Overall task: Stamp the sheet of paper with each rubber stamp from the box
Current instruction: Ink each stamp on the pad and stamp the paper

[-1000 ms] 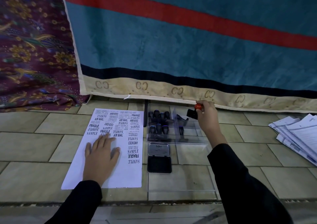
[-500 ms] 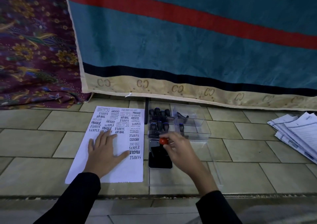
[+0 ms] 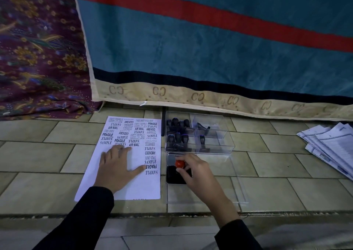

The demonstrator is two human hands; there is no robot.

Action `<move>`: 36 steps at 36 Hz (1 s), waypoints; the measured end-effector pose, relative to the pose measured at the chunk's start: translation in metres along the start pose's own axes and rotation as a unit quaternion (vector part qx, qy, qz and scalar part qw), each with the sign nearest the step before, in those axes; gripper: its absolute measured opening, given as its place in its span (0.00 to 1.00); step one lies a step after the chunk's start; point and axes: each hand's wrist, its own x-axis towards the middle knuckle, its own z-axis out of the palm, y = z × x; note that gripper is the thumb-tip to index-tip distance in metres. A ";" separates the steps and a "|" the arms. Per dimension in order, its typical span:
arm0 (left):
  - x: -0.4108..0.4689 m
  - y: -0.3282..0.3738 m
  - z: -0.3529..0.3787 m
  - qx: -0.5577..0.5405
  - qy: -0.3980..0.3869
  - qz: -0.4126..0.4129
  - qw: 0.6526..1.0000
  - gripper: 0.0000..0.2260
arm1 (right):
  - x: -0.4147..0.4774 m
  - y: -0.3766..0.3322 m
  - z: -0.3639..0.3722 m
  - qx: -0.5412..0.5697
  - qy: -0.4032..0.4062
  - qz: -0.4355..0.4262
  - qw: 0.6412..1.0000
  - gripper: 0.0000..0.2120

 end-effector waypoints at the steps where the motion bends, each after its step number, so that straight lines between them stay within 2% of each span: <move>1: 0.000 0.000 0.000 0.002 -0.001 0.000 1.000 0.47 | -0.001 0.000 0.000 0.000 0.000 0.000 1.000 0.12; 7: 0.000 -0.003 0.003 0.021 -0.002 0.011 1.000 0.43 | -0.005 -0.003 0.001 -0.005 0.006 0.002 1.000 0.13; 12: -0.007 0.011 -0.002 -0.021 0.034 0.059 0.997 0.37 | -0.007 -0.002 0.001 -0.008 0.013 -0.002 1.000 0.13; 17: -0.016 0.038 -0.001 -0.063 -0.037 0.163 0.984 0.36 | -0.005 -0.002 0.001 -0.008 0.015 -0.009 1.000 0.12; 20: -0.019 0.050 0.009 -0.059 -0.059 0.197 0.977 0.38 | -0.005 -0.001 0.001 -0.009 0.016 -0.013 1.000 0.12; 24: -0.018 0.055 0.023 -0.072 -0.057 0.206 0.974 0.43 | -0.005 -0.002 0.002 0.001 0.016 -0.016 1.000 0.12; 31: -0.018 0.056 0.030 -0.089 -0.053 0.201 0.974 0.34 | -0.005 -0.002 0.009 0.023 0.059 -0.004 0.998 0.10; 36: -0.019 0.057 0.030 -0.095 -0.052 0.197 0.974 0.32 | -0.004 -0.002 0.011 0.018 0.066 0.001 0.998 0.11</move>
